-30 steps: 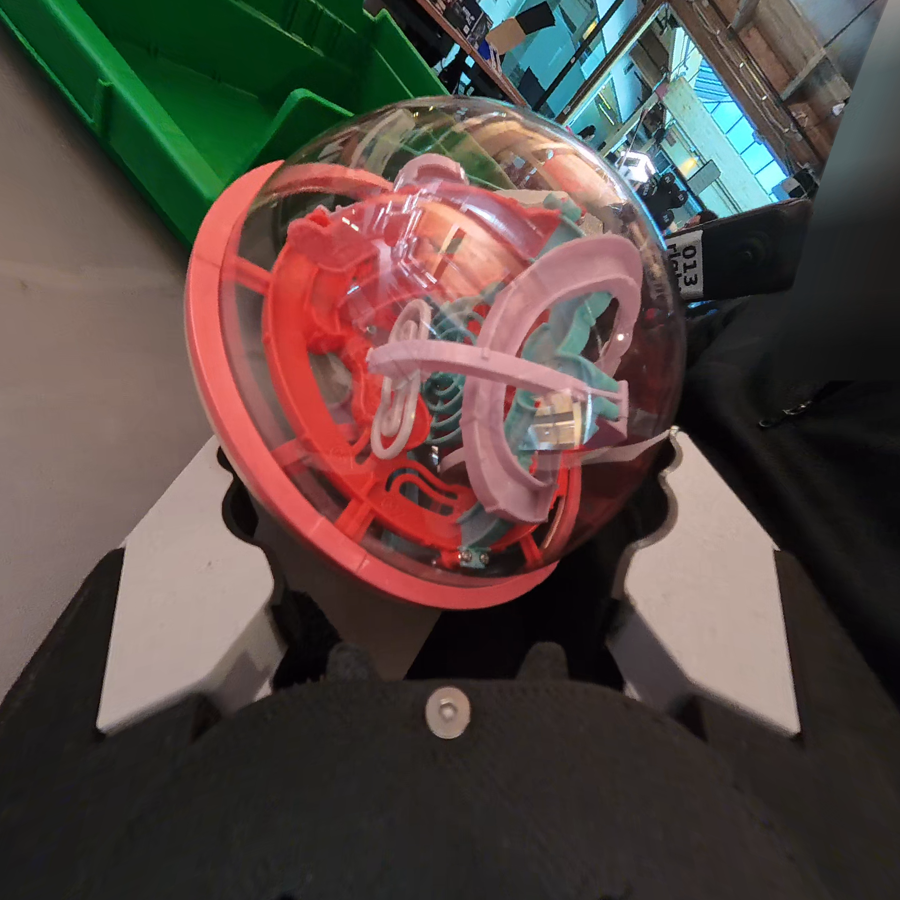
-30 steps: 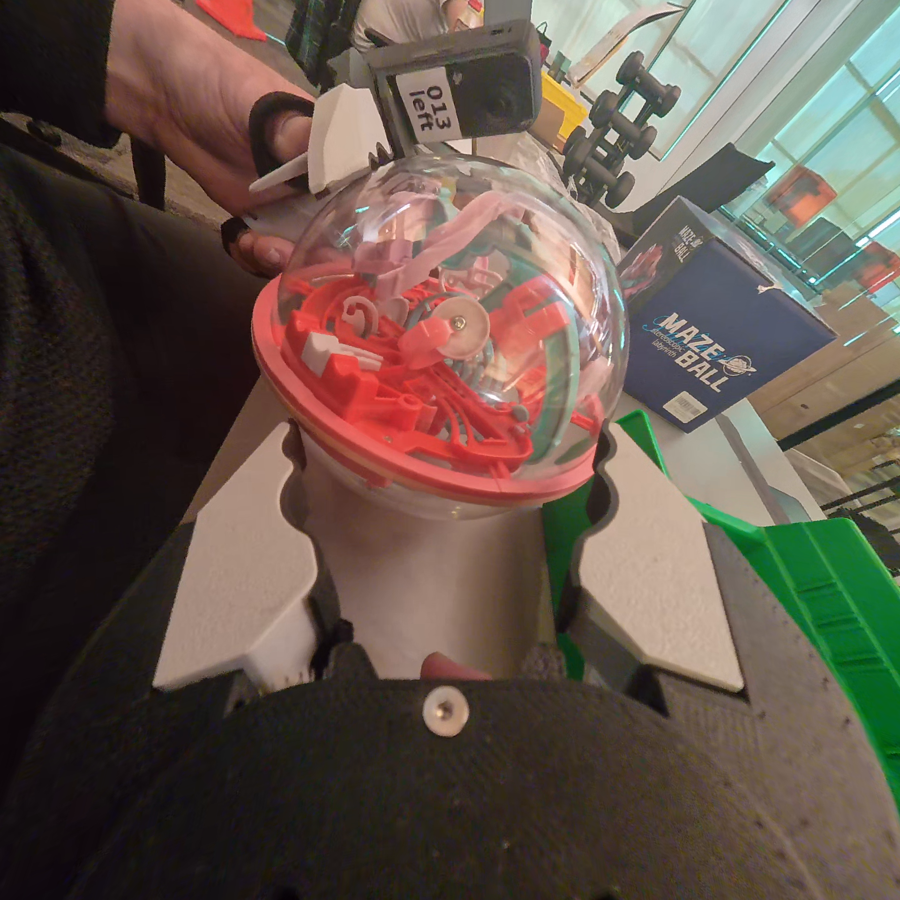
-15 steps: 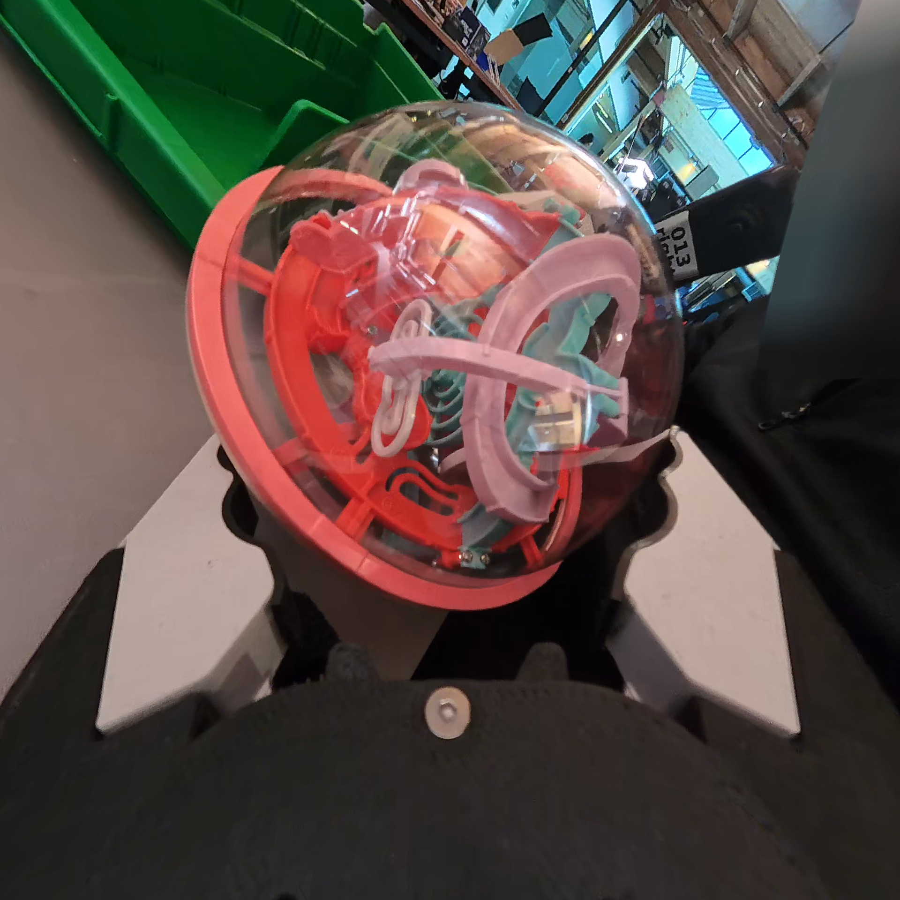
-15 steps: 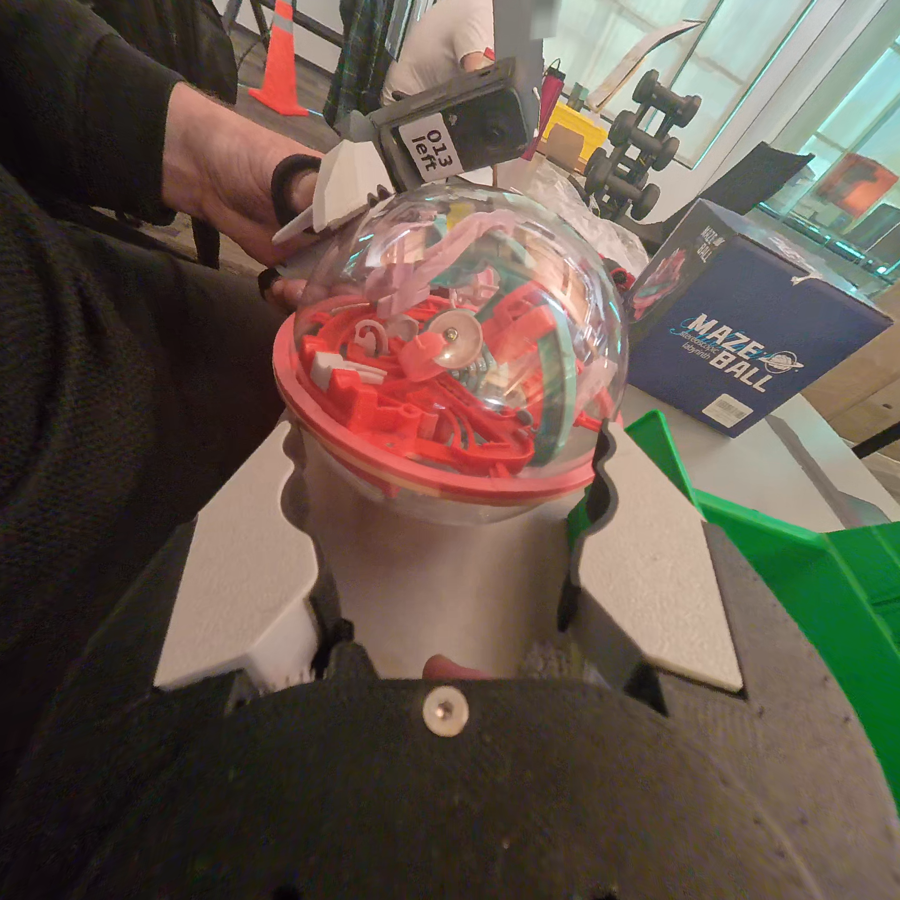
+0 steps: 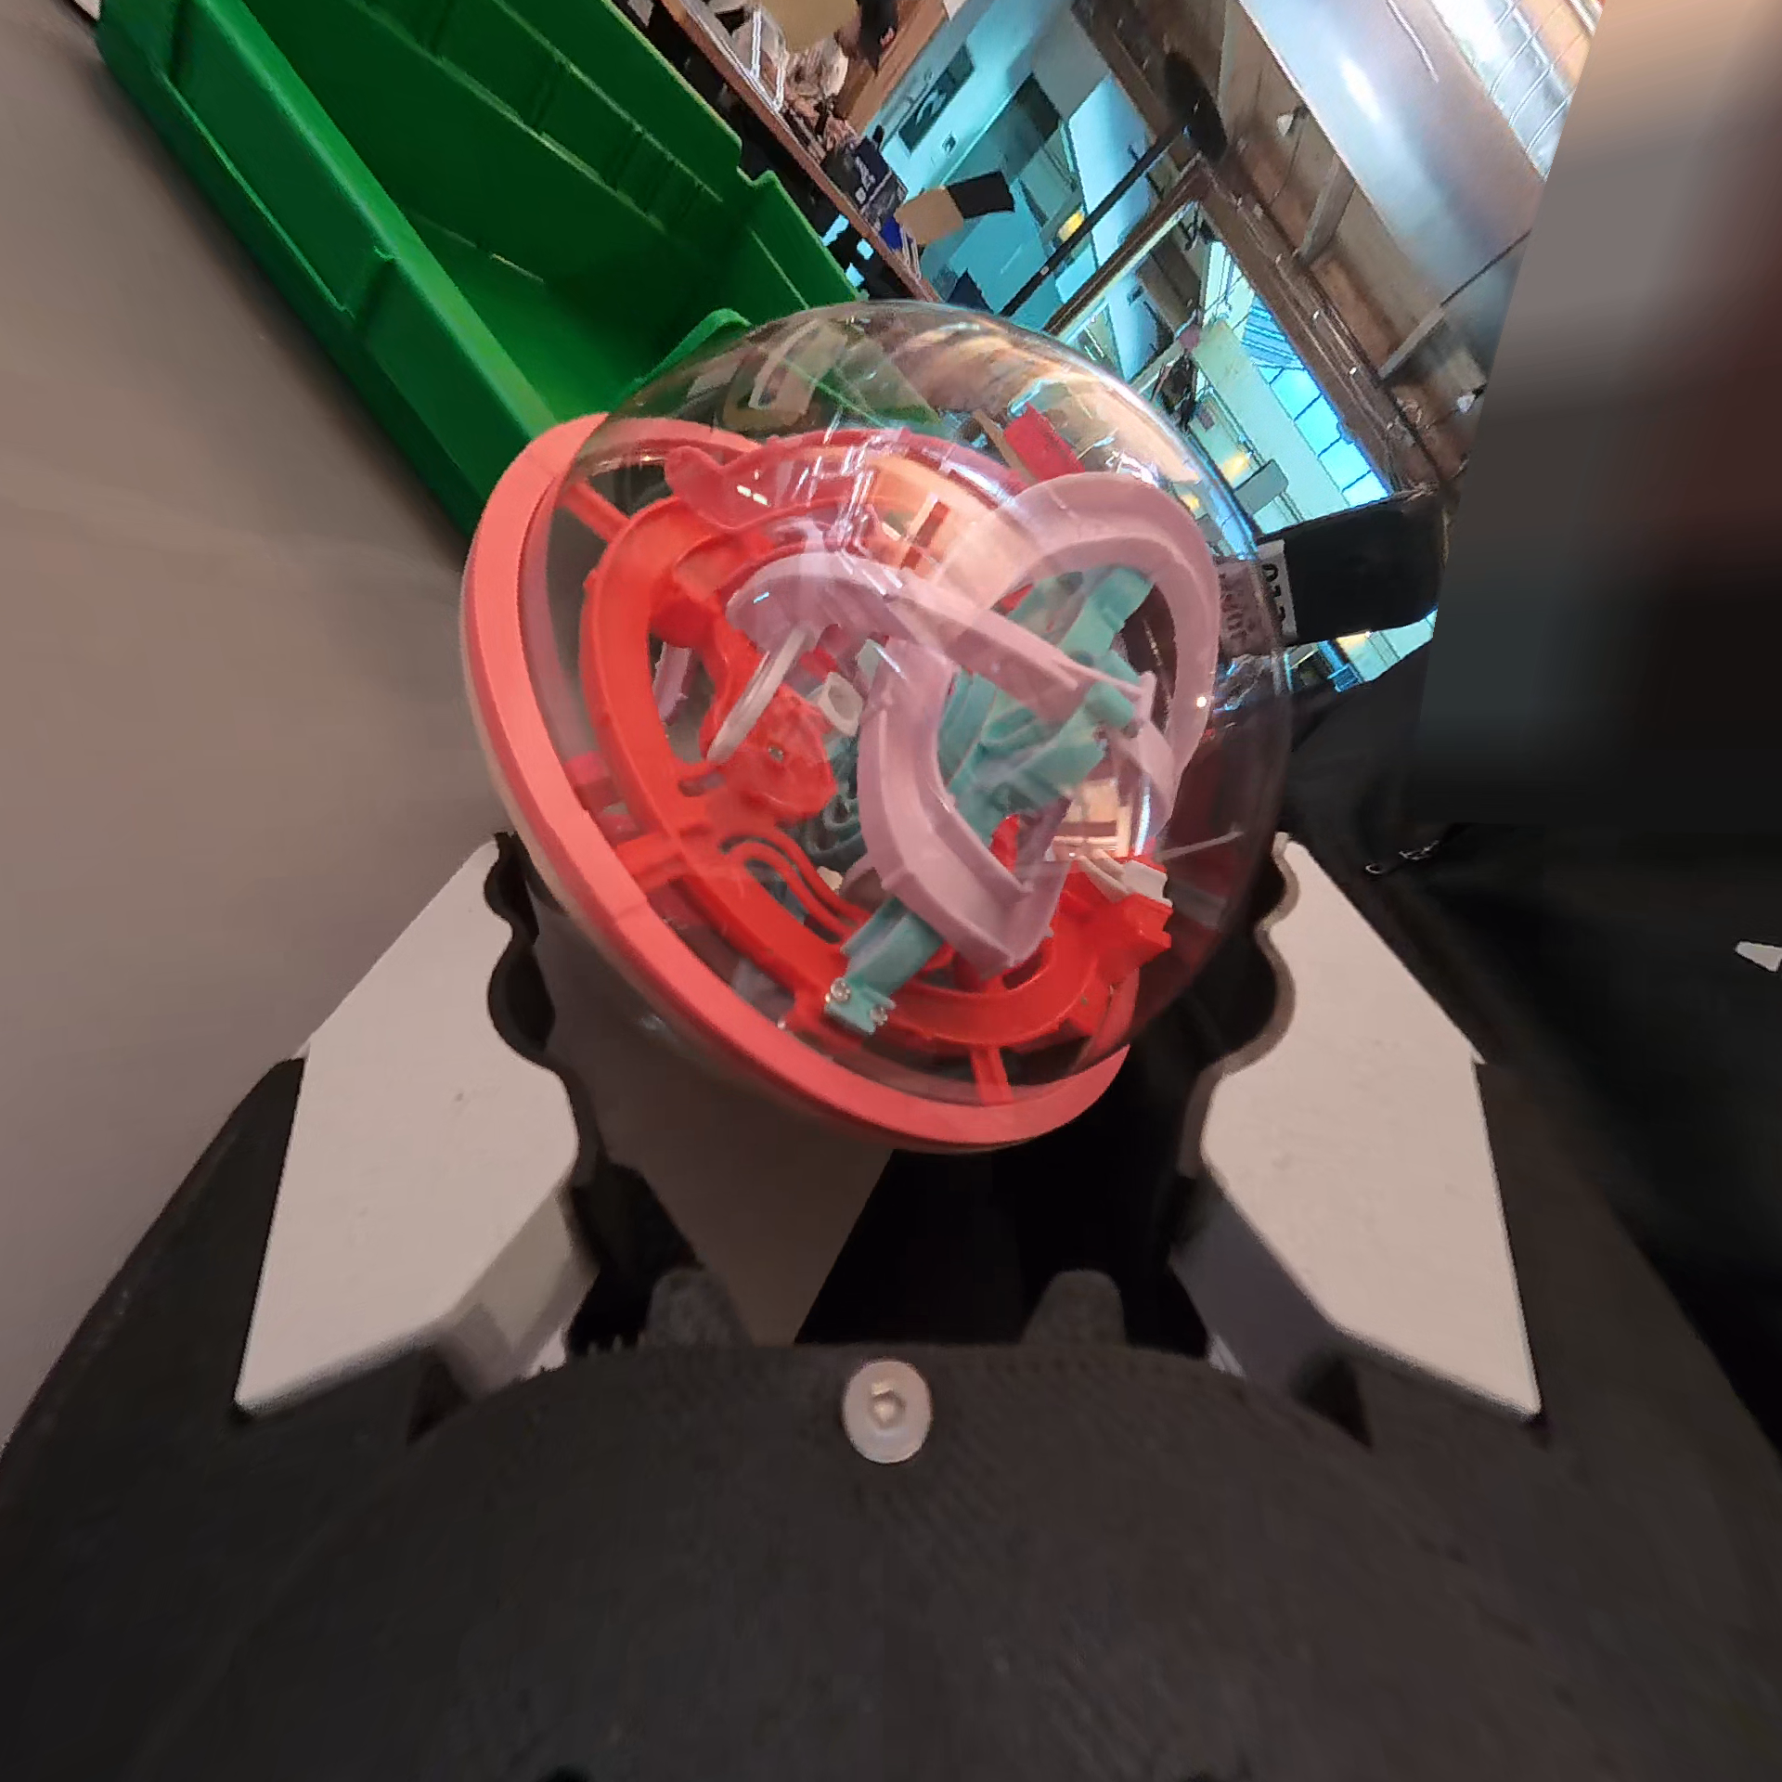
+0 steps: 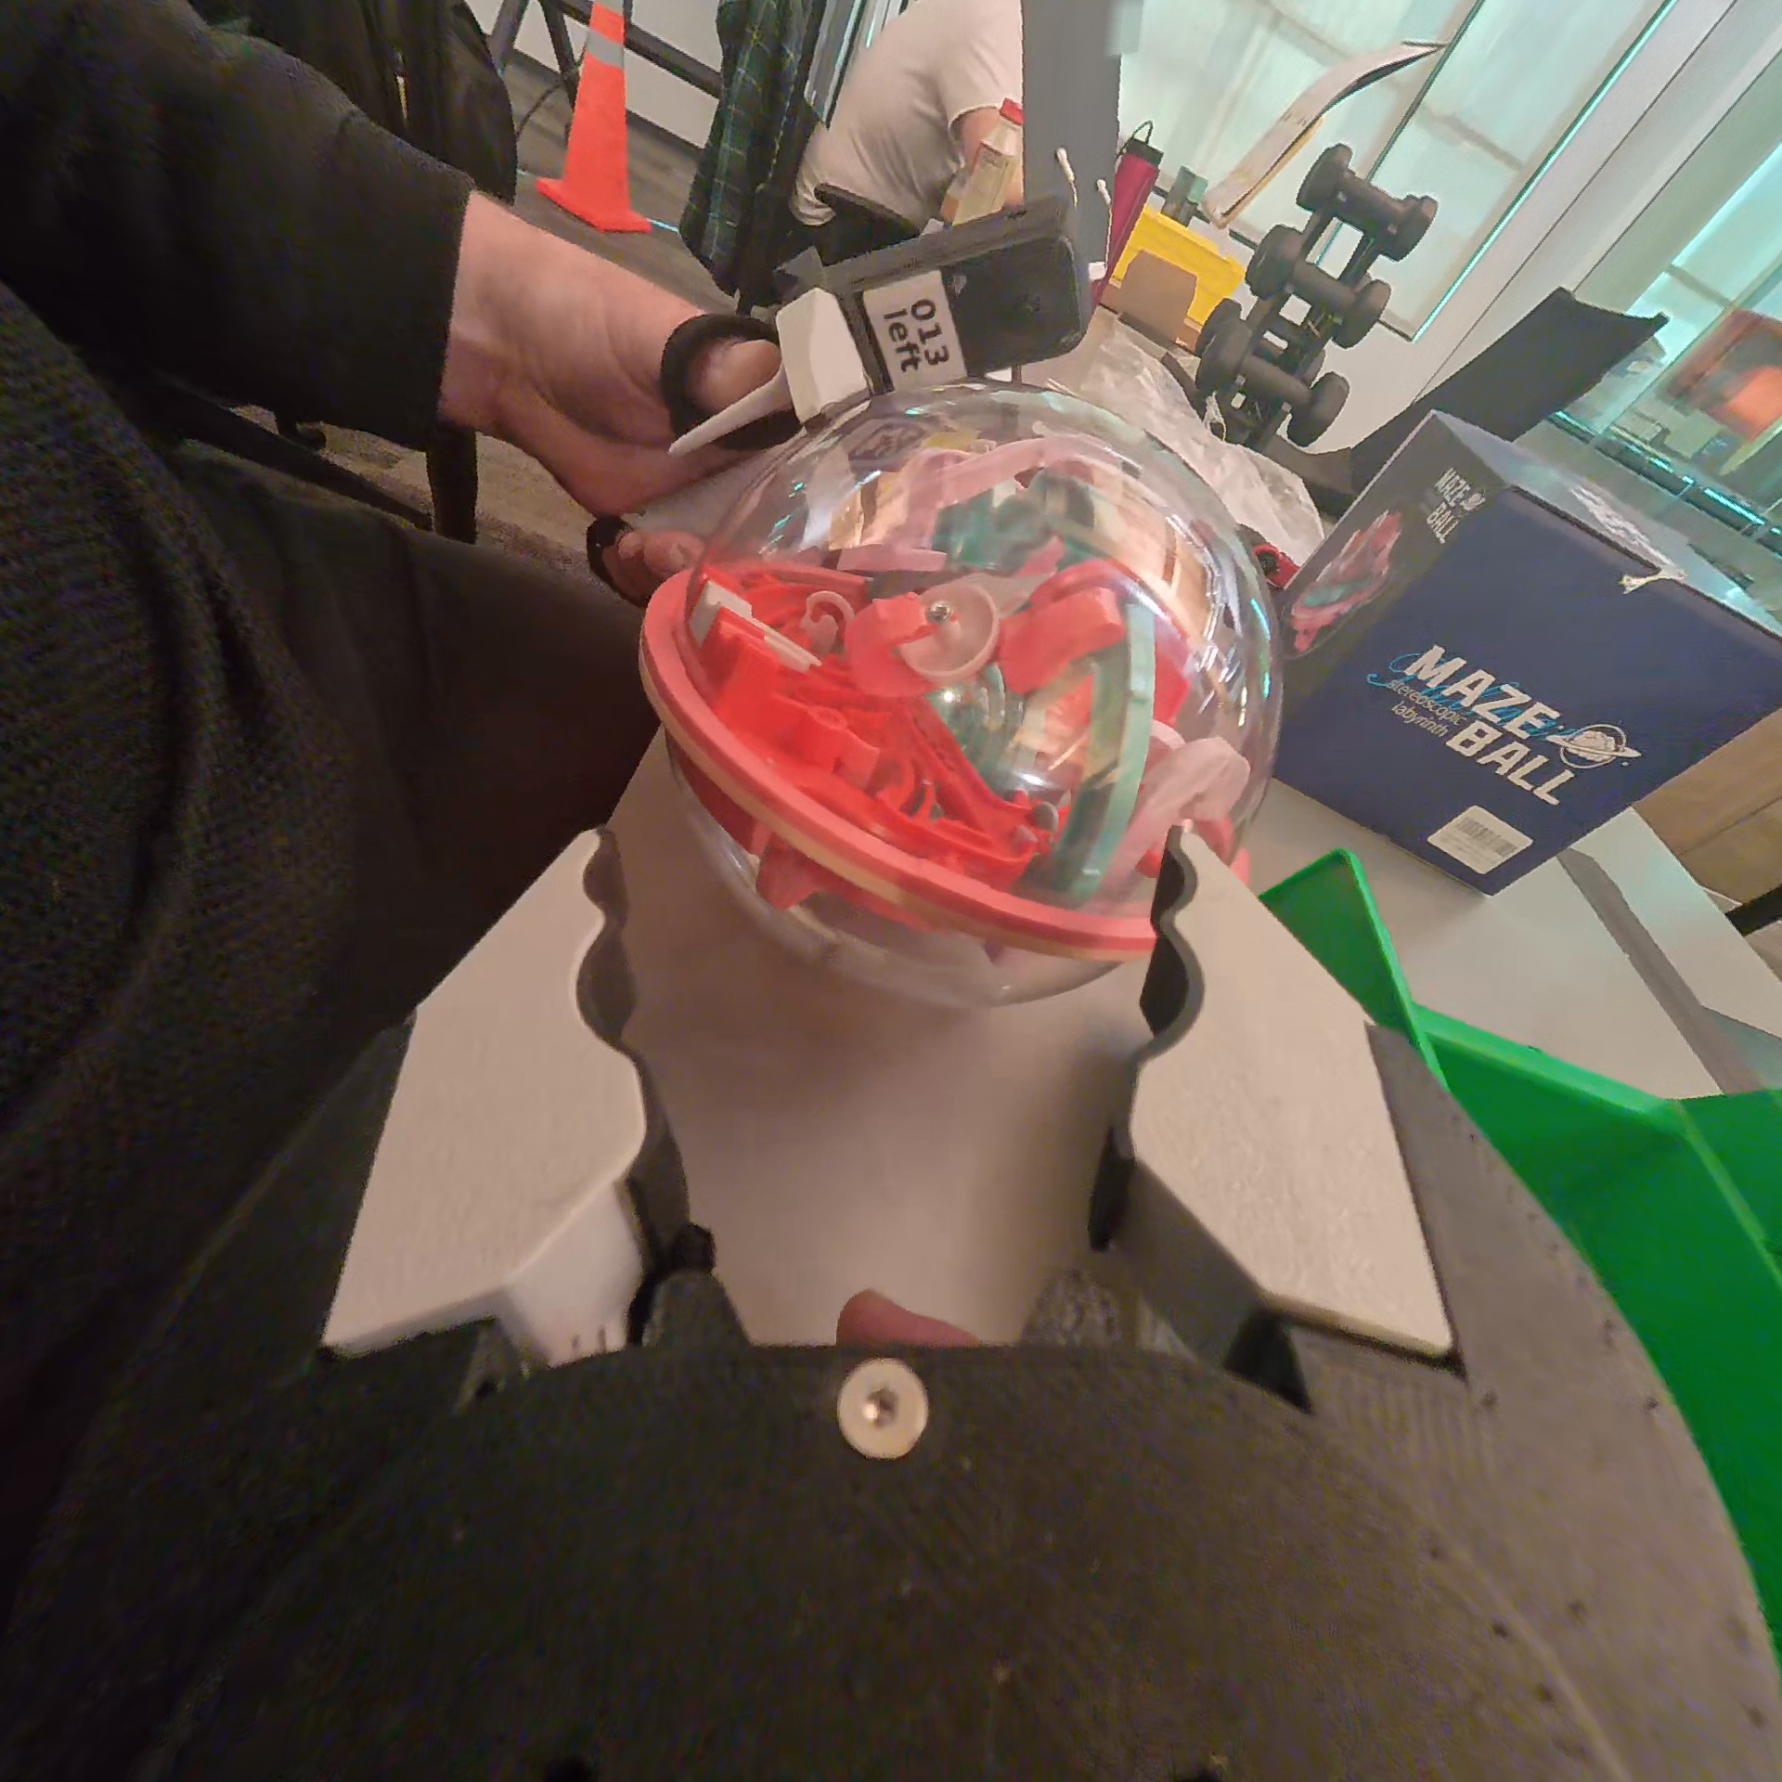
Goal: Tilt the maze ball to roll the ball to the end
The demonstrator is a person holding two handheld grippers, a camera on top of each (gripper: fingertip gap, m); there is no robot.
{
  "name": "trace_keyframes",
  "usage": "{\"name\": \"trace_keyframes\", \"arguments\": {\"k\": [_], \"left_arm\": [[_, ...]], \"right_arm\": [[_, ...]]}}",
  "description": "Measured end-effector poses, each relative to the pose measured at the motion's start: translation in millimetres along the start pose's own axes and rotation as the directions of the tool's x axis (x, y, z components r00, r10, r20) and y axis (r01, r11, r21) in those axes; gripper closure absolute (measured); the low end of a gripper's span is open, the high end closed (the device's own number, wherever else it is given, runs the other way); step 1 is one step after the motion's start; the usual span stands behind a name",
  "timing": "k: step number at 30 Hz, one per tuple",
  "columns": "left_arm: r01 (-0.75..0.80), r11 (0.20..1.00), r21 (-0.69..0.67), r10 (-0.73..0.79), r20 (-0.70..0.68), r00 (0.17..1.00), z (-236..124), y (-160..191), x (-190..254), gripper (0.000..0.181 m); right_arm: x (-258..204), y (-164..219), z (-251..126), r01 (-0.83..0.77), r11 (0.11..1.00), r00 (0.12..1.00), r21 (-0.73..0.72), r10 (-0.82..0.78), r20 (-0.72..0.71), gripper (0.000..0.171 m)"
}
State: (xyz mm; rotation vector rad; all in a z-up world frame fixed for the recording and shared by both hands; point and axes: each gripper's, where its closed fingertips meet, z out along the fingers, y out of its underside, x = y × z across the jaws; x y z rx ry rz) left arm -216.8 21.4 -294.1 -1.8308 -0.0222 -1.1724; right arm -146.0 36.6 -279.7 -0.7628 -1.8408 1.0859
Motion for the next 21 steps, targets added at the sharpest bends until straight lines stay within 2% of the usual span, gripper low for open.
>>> {"name": "trace_keyframes", "arguments": {"k": [5, 12, 18, 21], "left_arm": [[-0.022, 1.0, -0.003, 0.022, -0.003, 1.0, -1, 1, 1, 0.042], [-0.101, 0.994, -0.043, 0.103, 0.023, 0.994, 0, 5, 5, 0.042], [-0.165, 0.983, -0.081, 0.17, 0.058, 0.984, 2, 7, 8, 0.042], [-0.206, 0.974, -0.096, 0.213, 0.069, 0.975, 3, 8, 11, 0.042]], "right_arm": [[1, 0, -2, 0.017, 1.0, 1.0, 0.0, -0.017, -0.01, 0.073], [6, 1, -10, 0.028, 1.0, 1.0, 0.01, -0.028, -0.01, 0.099], [6, 4, -17, 0.032, 0.999, 0.999, 0.019, -0.033, 0.033, 0.112], [8, 7, -21, 0.051, 0.999, 0.998, 0.02, -0.052, 0.037, 0.13]]}}
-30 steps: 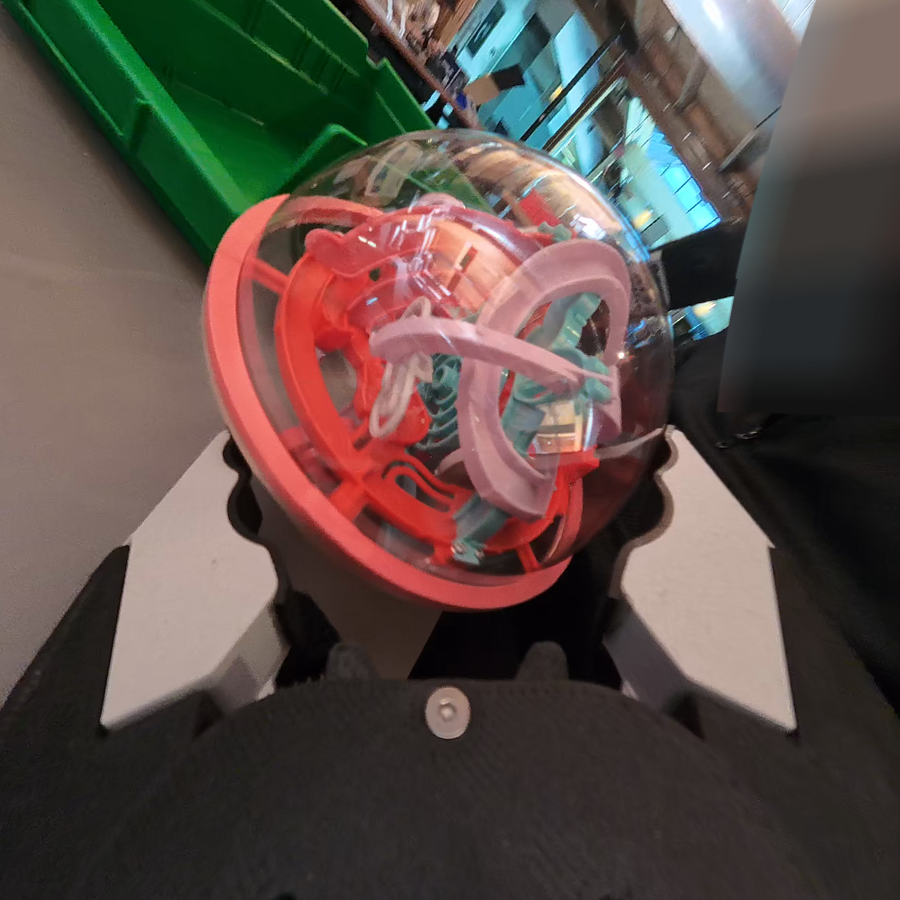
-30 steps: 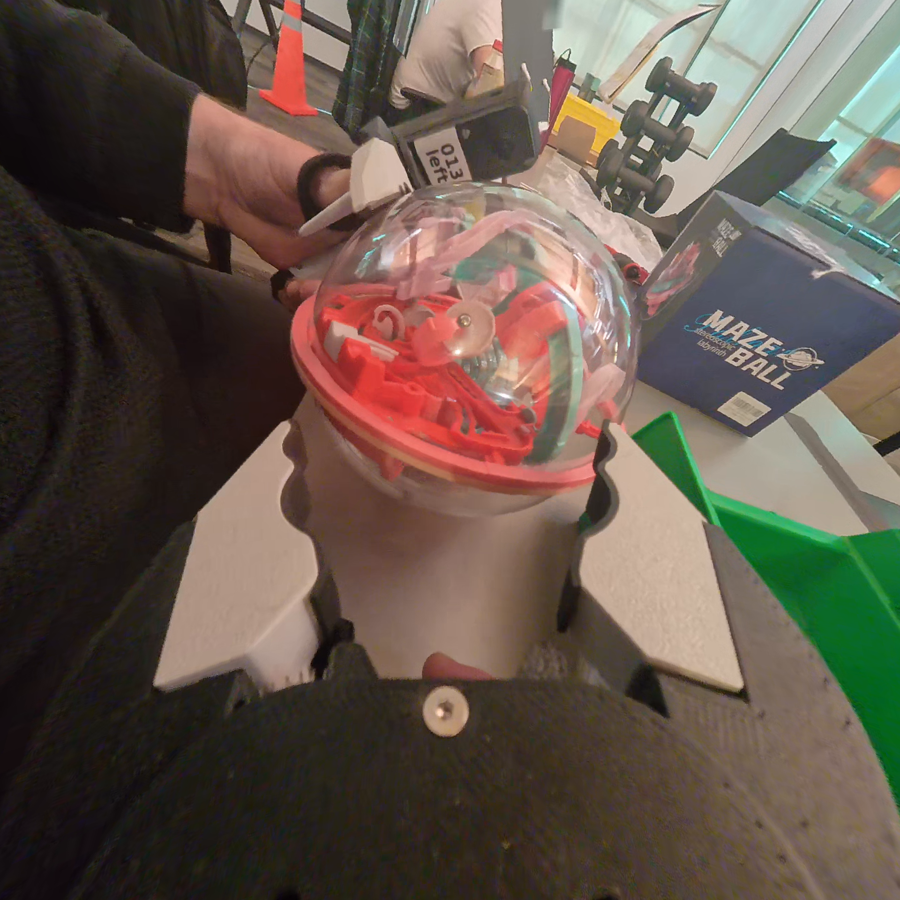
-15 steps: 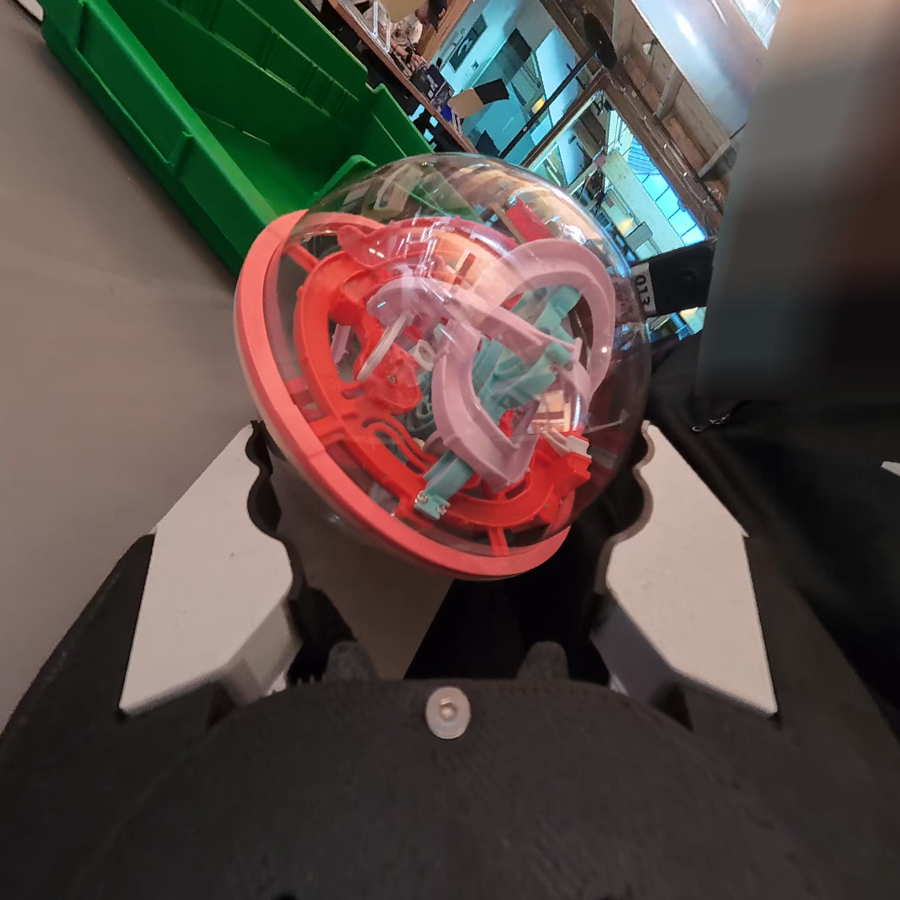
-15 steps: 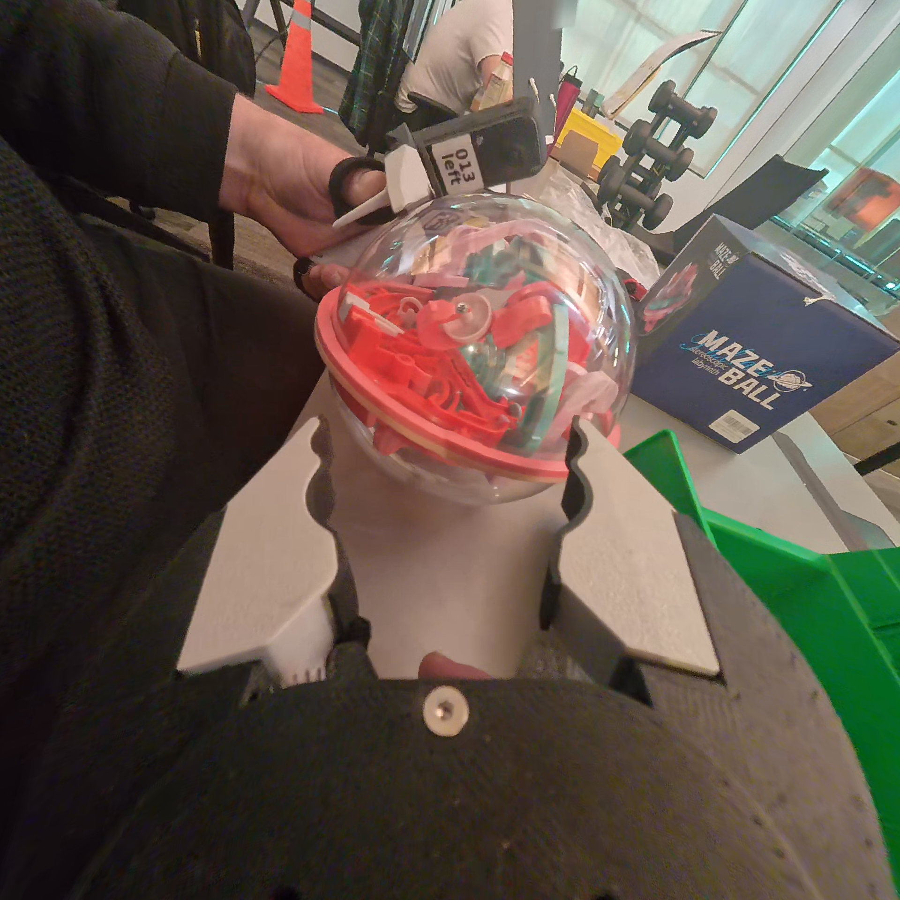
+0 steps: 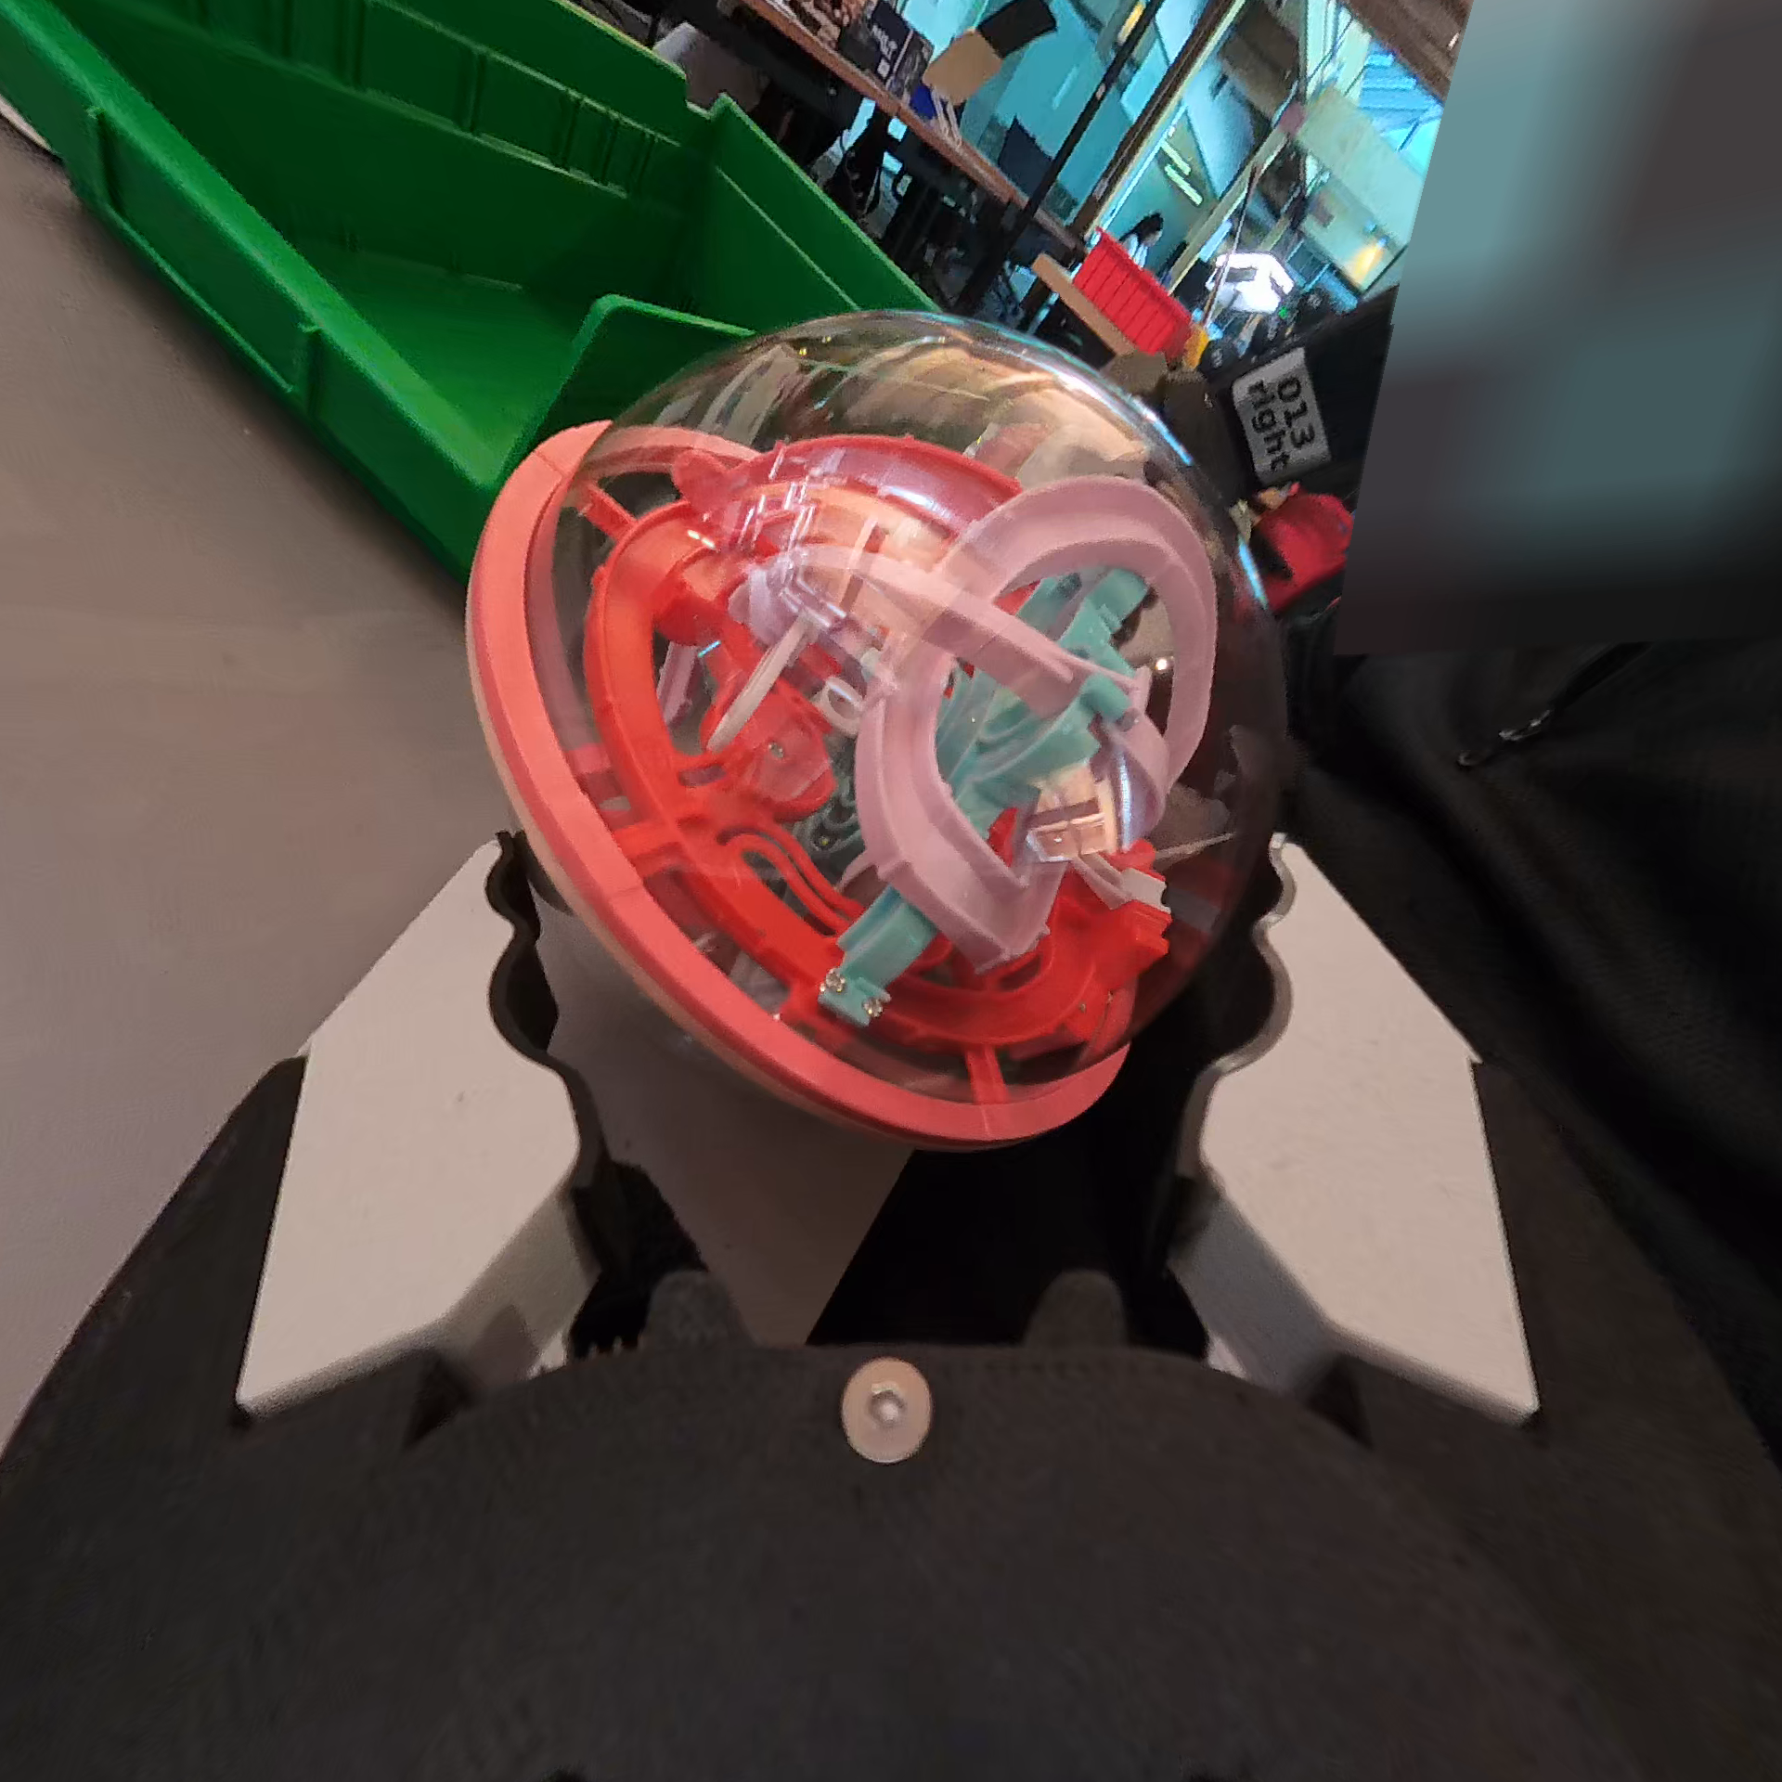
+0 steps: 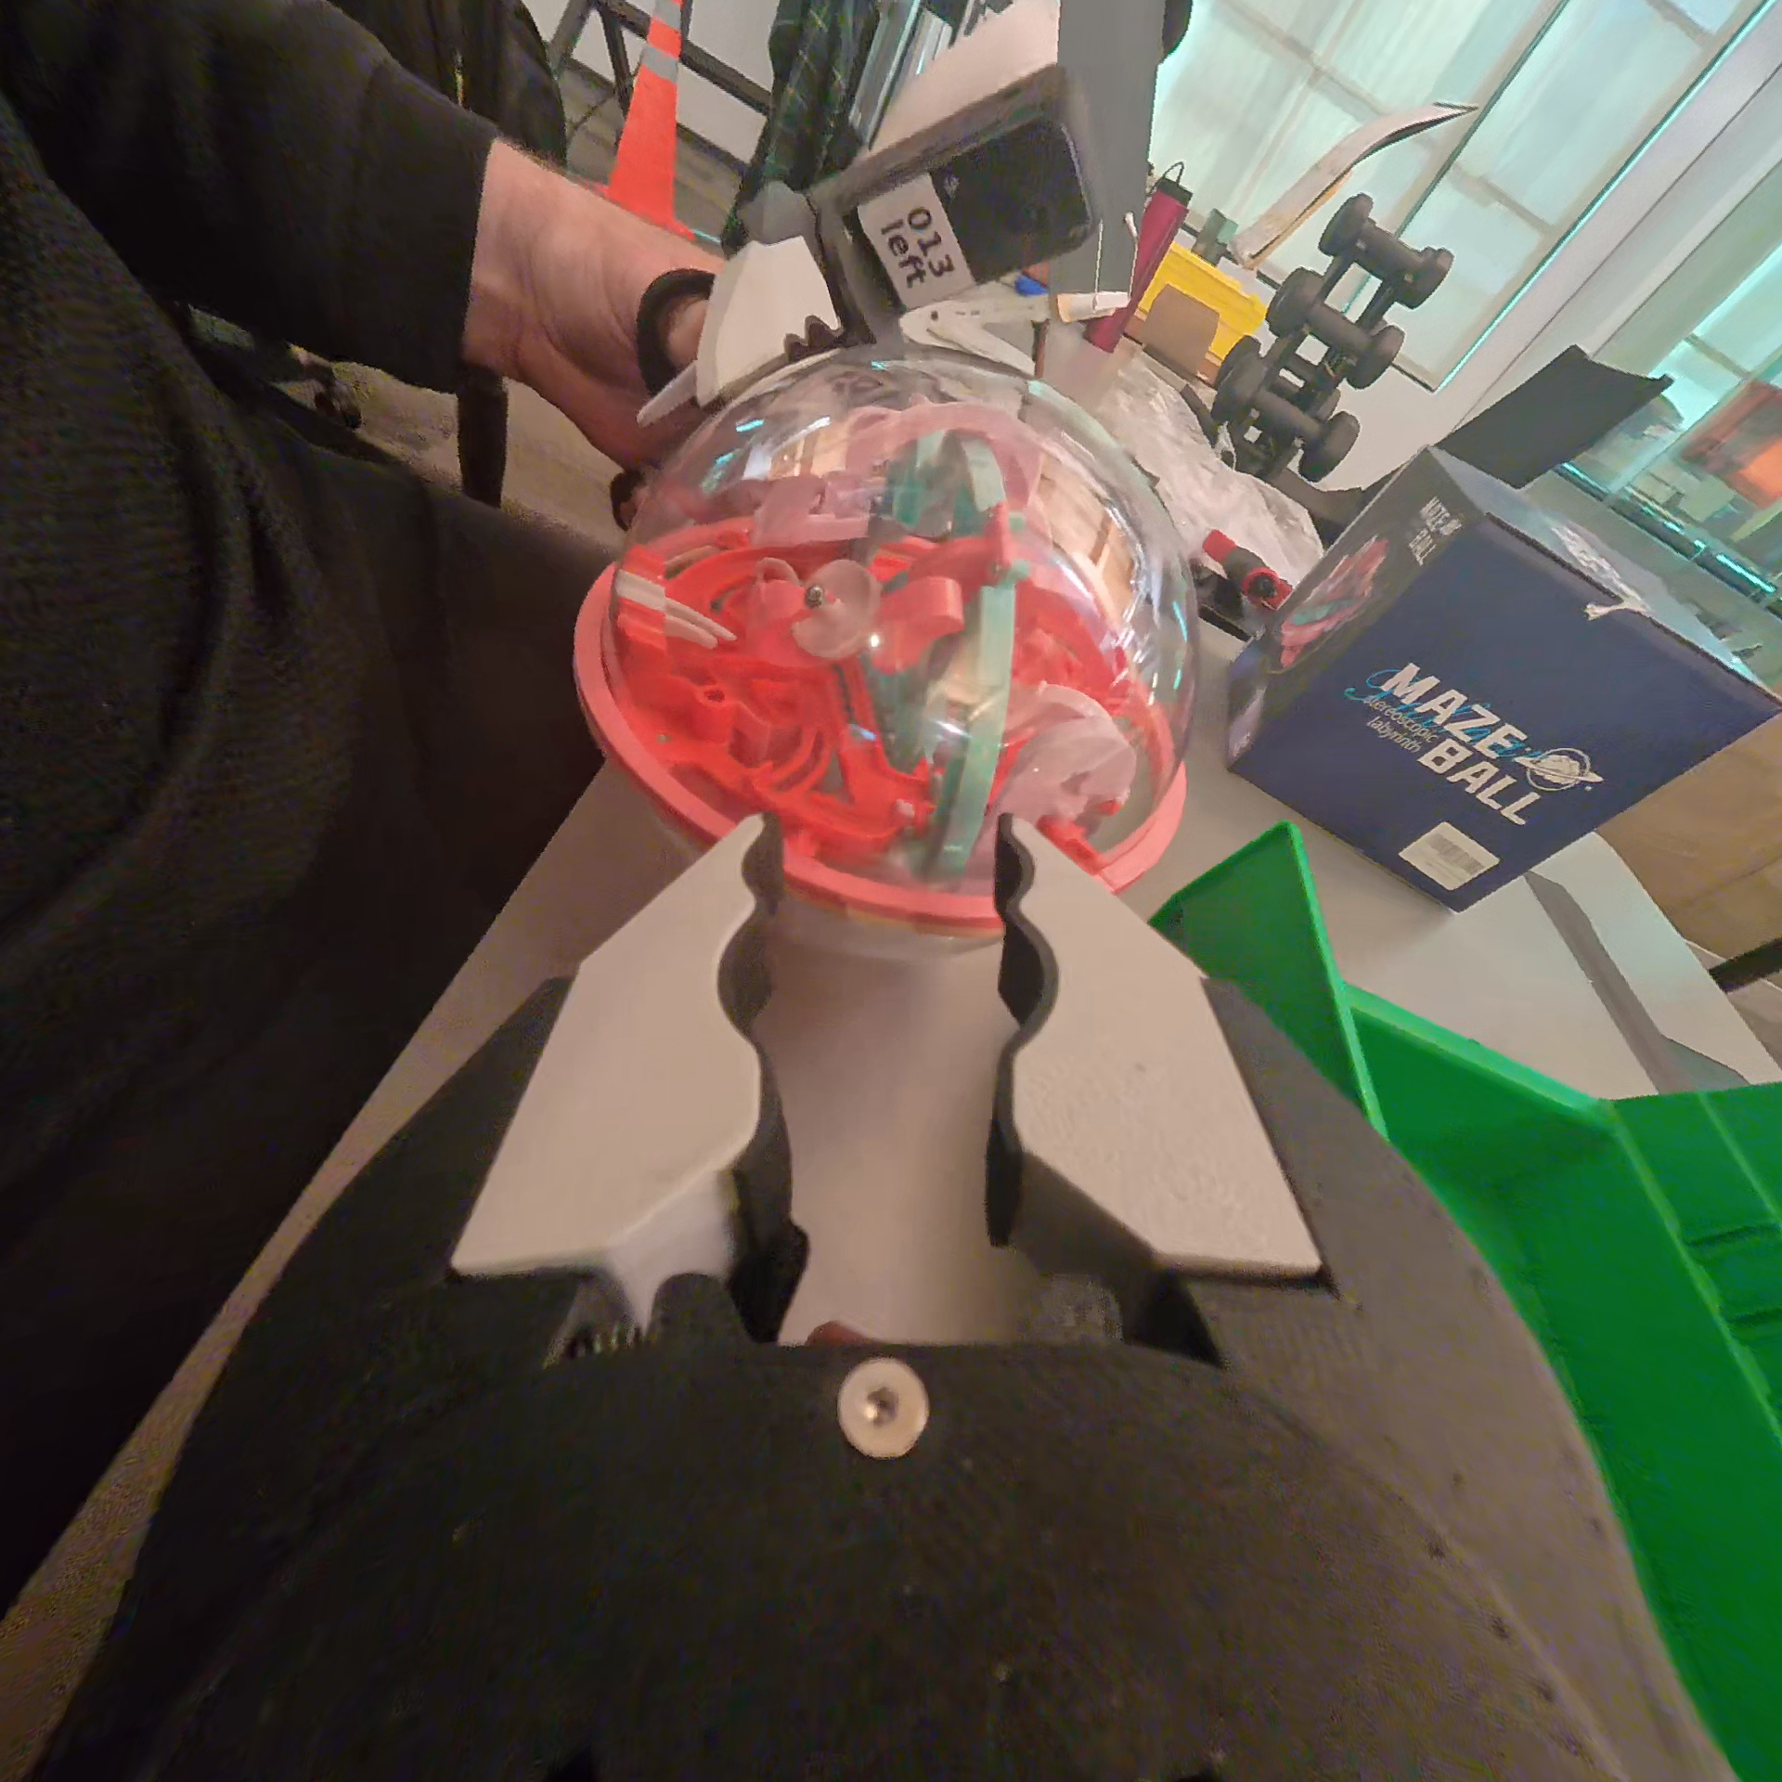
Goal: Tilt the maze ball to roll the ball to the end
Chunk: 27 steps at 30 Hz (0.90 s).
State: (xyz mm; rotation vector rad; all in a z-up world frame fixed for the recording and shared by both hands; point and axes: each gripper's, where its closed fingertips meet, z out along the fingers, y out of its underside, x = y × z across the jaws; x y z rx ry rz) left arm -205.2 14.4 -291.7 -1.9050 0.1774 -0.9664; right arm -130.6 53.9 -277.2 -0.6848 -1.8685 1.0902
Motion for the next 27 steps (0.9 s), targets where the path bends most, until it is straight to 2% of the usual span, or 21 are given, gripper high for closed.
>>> {"name": "trace_keyframes", "arguments": {"k": [10, 14, 17, 23, 27], "left_arm": [[-0.056, 0.998, -0.016, 0.056, 0.018, 0.998, 2, 1, 4, 0.042], [-0.054, 0.998, -0.026, 0.055, 0.024, 0.998, 1, 3, 1, 0.042], [-0.059, 0.998, -0.036, 0.06, 0.02, 0.998, 1, 4, 1, 0.042], [-0.052, 0.998, -0.028, 0.052, 0.019, 0.998, 1, 2, 0, 0.042], [-0.06, 0.998, -0.008, 0.06, 0.022, 0.998, 0, -2, 0, 0.042]], "right_arm": [[-1, 2, -5, 0.029, 1.0, 0.999, 0.006, -0.029, 0.019, 0.141], [-6, 2, -2, 0.077, 0.997, 0.997, 0.004, -0.077, 0.027, 0.116], [-6, 6, -1, 0.12, 0.993, 0.993, -0.015, -0.12, 0.024, 0.111], [-4, 8, -1, 0.143, 0.989, 0.99, -0.032, -0.143, 0.003, 0.12], [-6, 12, -2, 0.144, 0.988, 0.989, -0.048, -0.143, 0.025, 0.135]]}}
